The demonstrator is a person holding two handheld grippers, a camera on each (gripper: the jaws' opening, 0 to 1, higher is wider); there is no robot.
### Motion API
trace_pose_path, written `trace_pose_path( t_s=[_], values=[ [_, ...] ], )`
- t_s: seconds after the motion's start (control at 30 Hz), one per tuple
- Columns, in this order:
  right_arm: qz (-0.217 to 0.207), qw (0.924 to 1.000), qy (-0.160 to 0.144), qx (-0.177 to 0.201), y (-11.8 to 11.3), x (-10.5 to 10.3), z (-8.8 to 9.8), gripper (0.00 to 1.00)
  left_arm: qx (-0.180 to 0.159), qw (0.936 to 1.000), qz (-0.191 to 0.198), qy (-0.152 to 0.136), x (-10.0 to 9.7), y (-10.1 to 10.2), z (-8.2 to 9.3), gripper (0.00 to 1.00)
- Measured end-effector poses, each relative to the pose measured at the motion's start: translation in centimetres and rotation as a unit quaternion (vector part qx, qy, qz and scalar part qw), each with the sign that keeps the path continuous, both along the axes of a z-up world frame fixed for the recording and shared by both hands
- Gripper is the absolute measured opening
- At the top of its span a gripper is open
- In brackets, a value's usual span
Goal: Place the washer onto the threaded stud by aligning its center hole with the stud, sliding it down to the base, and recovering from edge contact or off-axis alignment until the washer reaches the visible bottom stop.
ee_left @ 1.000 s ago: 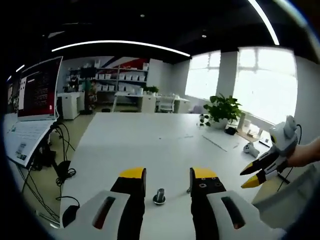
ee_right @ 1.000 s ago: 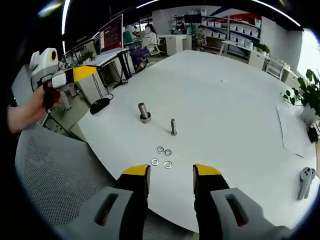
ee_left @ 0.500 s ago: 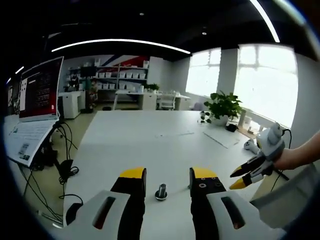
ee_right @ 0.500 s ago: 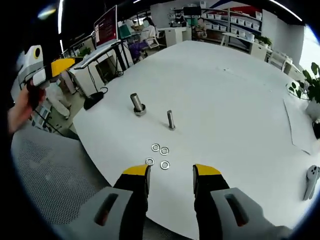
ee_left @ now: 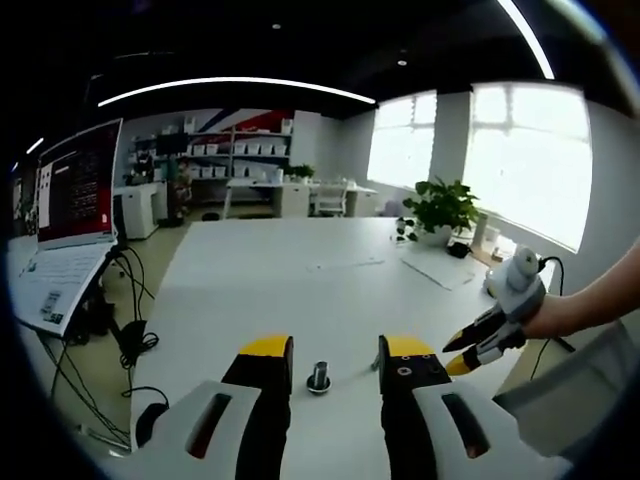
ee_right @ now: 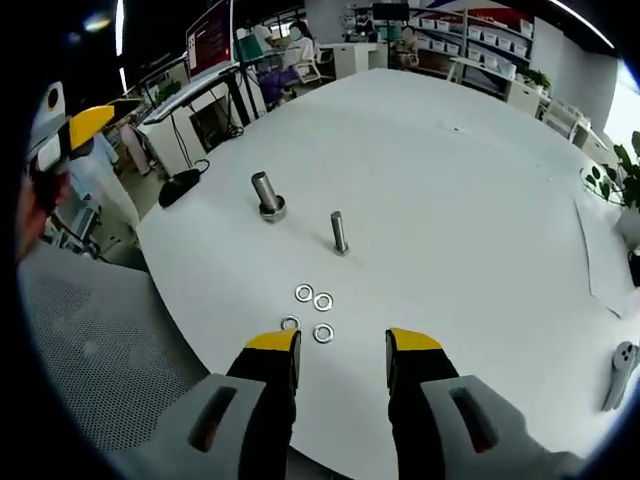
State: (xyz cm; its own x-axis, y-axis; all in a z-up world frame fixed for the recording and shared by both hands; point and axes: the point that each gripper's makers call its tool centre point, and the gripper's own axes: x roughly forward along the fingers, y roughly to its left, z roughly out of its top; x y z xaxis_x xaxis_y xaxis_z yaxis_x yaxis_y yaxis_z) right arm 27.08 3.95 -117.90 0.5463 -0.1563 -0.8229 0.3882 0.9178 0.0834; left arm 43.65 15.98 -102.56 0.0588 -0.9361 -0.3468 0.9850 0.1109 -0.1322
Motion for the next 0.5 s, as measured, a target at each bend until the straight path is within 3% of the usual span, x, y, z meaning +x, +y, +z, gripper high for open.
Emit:
trace_pose_path(
  t_s=[0.5],
  values=[
    [0.038,0.9980,0.046,0.017,1.2,0.5,-2.5,0.33,0.033,0.9992,-0.015,0.020,-0.5,0.1,-2.0,0.32]
  ],
)
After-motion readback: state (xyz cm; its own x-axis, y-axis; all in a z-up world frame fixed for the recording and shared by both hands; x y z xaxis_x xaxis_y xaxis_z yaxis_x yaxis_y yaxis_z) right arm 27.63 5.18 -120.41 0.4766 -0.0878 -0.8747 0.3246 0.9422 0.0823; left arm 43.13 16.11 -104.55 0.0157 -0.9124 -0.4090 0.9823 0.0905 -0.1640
